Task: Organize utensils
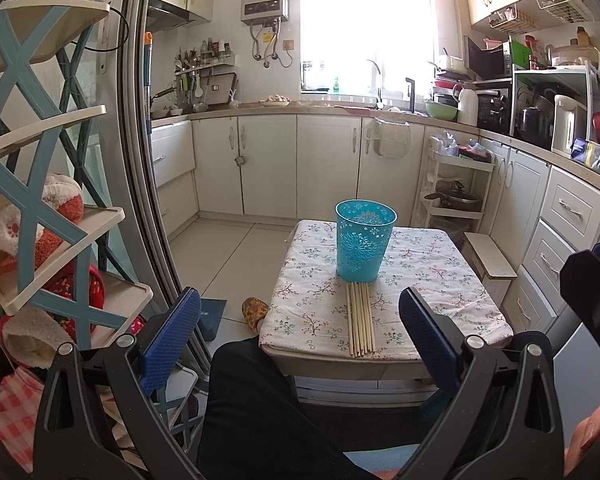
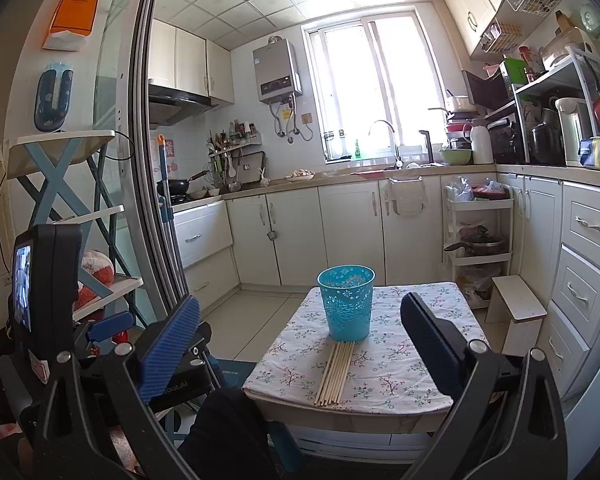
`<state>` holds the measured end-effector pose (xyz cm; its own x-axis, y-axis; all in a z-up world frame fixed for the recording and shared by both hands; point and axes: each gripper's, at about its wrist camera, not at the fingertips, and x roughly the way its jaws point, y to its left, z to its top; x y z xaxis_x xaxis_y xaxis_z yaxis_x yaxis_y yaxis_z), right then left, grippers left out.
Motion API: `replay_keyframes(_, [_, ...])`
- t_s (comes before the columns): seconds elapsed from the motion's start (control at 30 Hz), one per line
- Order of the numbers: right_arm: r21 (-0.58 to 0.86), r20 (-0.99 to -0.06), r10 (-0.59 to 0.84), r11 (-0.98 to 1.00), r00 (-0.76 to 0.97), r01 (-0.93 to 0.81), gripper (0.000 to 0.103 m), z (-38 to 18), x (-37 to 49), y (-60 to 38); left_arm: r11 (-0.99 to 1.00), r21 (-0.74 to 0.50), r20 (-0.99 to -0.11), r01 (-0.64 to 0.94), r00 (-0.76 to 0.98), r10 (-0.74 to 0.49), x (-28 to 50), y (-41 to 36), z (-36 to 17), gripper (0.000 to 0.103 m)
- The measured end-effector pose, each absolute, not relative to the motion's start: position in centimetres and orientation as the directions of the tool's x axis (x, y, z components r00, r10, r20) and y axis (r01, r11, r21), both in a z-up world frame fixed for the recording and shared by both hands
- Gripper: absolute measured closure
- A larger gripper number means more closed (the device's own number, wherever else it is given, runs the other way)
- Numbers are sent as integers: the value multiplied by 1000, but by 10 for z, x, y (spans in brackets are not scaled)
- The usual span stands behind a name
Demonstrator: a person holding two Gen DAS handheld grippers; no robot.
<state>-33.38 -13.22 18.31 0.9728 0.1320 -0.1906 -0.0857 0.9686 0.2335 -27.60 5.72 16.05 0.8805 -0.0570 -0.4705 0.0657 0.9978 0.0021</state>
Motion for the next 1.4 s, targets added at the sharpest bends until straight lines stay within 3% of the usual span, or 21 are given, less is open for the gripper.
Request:
replay_keyframes(0.17, [261,-217,149,961,965,-89,6,179,-317,-137,996,12,-502,84,862,-67,-263,51,155,8])
replay_keyframes(0.53, [311,-516,104,947,850,73,7,112,-211,-185,988,-28,-690,155,711,-131,-168,38,102,8])
replay_keyframes(0.63, [298,-561,104,951,822,83,10,85,-175,-189,986,-47,-741,161,656,-143,-135,36,82,8])
replay_keyframes(0.7, [294,-621,124,952,774,84,27,61,-143,-190,986,-53,-759,161,635,-144,-117,33,71,11])
replay_keyframes(0.9, [320,-753,194,943,628,93,62,-12,-65,-186,985,-75,-797,155,584,-153,-65,29,35,12])
replay_keyframes(1.07, [336,-794,218,935,568,111,76,-53,-17,-182,988,-89,-824,129,548,-146,-30,27,14,12])
replay_keyframes(1.4, [301,-817,211,950,536,86,90,-80,19,-174,990,-94,-861,105,490,-134,6,26,-21,12])
